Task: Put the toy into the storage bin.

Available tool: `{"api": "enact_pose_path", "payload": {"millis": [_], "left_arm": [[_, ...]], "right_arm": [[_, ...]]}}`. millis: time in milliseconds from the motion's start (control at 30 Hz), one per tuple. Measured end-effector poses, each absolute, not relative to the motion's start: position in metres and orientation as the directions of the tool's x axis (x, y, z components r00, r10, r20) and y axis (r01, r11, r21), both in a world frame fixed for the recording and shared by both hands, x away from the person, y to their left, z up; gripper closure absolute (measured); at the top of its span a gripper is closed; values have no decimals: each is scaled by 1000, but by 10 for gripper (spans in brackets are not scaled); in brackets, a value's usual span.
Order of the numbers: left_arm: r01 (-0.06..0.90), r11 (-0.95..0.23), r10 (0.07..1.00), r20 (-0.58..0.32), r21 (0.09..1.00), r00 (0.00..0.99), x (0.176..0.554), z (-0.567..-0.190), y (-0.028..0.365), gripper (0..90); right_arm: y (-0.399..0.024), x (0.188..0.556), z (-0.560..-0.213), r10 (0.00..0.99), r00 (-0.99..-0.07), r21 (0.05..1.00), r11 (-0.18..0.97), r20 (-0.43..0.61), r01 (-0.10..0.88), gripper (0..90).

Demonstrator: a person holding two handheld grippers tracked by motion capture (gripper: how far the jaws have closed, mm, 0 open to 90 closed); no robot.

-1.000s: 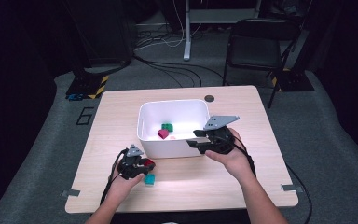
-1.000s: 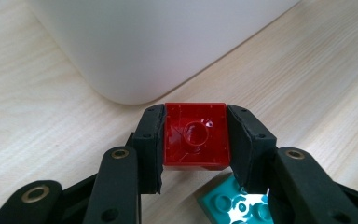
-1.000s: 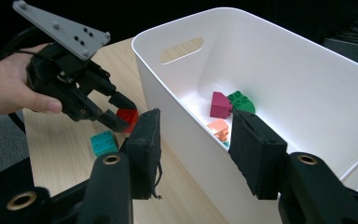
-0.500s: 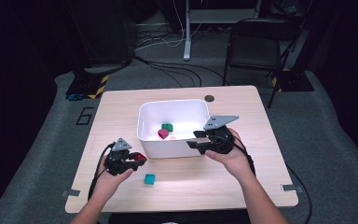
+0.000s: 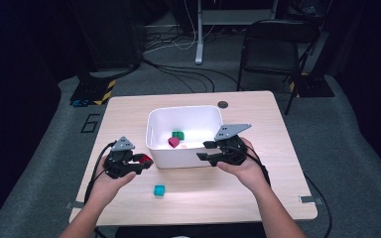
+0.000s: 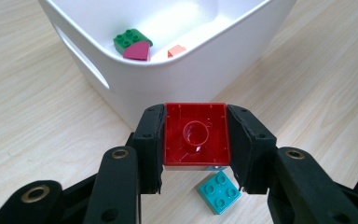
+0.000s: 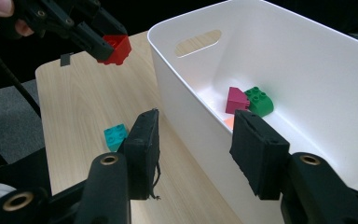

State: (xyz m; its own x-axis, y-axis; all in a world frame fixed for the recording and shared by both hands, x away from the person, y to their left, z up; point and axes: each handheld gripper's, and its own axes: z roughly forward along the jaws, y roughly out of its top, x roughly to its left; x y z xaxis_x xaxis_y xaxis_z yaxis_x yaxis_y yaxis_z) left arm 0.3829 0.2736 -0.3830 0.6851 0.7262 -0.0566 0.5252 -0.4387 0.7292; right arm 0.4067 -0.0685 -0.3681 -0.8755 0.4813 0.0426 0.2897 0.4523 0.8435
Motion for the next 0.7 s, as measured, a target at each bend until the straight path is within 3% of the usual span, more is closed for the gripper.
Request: {"api": "enact_pose_path", "payload": {"millis": [700], "left_arm": [[500,-435,697,-72,749,714,428,-335,255,588]], "right_arm": [[-69,407,-367,468,-882,841,457,49,289,510]]}}
